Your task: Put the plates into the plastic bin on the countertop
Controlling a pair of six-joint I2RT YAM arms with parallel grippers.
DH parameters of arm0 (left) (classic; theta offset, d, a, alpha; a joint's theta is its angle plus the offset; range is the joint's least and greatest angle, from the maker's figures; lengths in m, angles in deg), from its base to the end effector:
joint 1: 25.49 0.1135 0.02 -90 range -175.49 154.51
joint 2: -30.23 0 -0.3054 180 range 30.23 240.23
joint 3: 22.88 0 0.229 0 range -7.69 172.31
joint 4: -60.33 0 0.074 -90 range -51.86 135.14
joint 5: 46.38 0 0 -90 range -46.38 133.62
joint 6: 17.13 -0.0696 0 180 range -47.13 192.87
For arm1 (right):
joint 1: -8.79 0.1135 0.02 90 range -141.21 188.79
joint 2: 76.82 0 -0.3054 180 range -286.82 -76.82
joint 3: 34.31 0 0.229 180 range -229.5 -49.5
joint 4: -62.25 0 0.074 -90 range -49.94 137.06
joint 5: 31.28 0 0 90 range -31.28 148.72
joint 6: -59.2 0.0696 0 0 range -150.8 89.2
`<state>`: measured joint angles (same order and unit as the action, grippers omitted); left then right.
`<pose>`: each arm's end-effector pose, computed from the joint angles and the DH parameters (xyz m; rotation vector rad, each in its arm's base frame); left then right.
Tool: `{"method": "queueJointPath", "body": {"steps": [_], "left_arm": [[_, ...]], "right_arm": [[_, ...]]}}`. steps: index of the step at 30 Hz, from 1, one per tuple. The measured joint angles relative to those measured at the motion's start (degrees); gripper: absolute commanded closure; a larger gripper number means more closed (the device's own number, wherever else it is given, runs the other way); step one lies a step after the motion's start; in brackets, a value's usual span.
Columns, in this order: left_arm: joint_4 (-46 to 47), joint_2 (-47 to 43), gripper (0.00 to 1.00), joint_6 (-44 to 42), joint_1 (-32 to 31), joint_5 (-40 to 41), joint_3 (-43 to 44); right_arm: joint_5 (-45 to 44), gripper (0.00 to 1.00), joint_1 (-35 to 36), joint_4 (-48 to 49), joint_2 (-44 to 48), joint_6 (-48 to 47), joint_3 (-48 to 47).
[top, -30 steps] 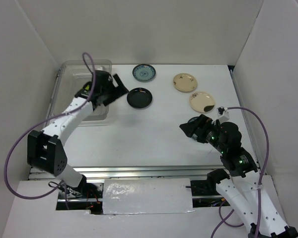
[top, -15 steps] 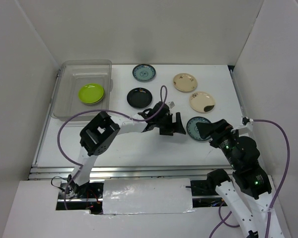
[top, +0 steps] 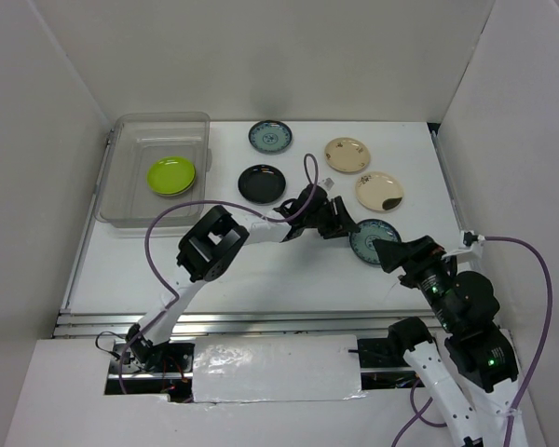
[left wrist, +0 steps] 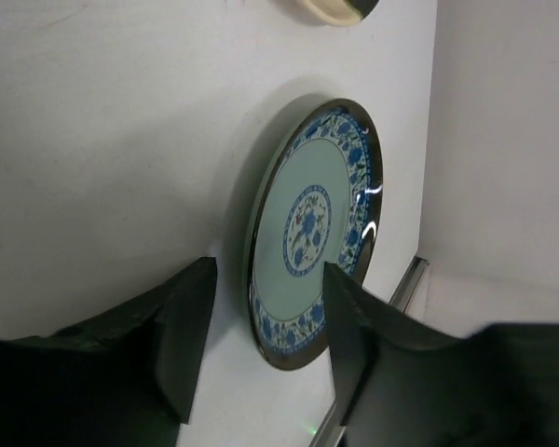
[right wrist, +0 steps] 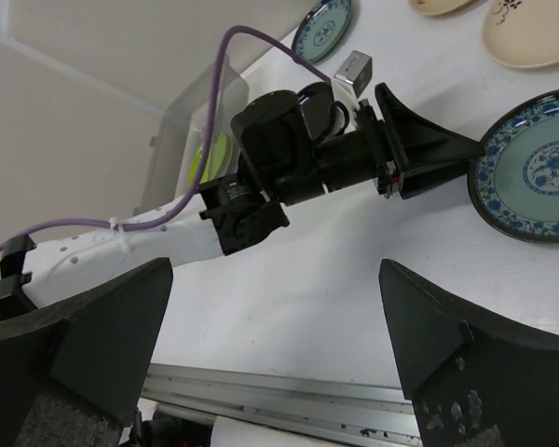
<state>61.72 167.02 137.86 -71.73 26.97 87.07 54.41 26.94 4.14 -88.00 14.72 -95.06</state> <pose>0.3826 -0.4283 0.1588 -0.1679 2.3458 -1.4141 0.0118 -0.0016 0.3257 0.4767 1.7141 0.7508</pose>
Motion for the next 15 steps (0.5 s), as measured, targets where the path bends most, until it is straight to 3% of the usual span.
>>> {"method": "queueJointPath", "body": {"steps": [2,5,6,10,15], "left_arm": [[-0.8,1.4,0.49,0.0,-0.2,0.1,2.0],[-2.4,2.8,0.81,0.0,-0.6,0.4,4.1],[-3.2,3.1,0.98,-0.3,-0.7,0.7,4.3],[-3.1,2.3,1.00,-0.2,-1.0,1.4,3.1],[-5.7,-12.7,1.00,-2.2,-0.9,5.1,-15.2]], "right_arm": [[0.0,0.00,0.0,-0.3,0.2,0.0,-0.4],[0.1,0.00,0.0,-0.5,0.2,-0.1,-0.5],[0.1,0.00,0.0,-0.6,0.2,-0.1,-0.5],[0.3,0.00,0.0,-1.0,0.3,-0.2,-0.6],[0.1,0.00,0.0,-1.3,0.2,-0.4,-0.7]]}}
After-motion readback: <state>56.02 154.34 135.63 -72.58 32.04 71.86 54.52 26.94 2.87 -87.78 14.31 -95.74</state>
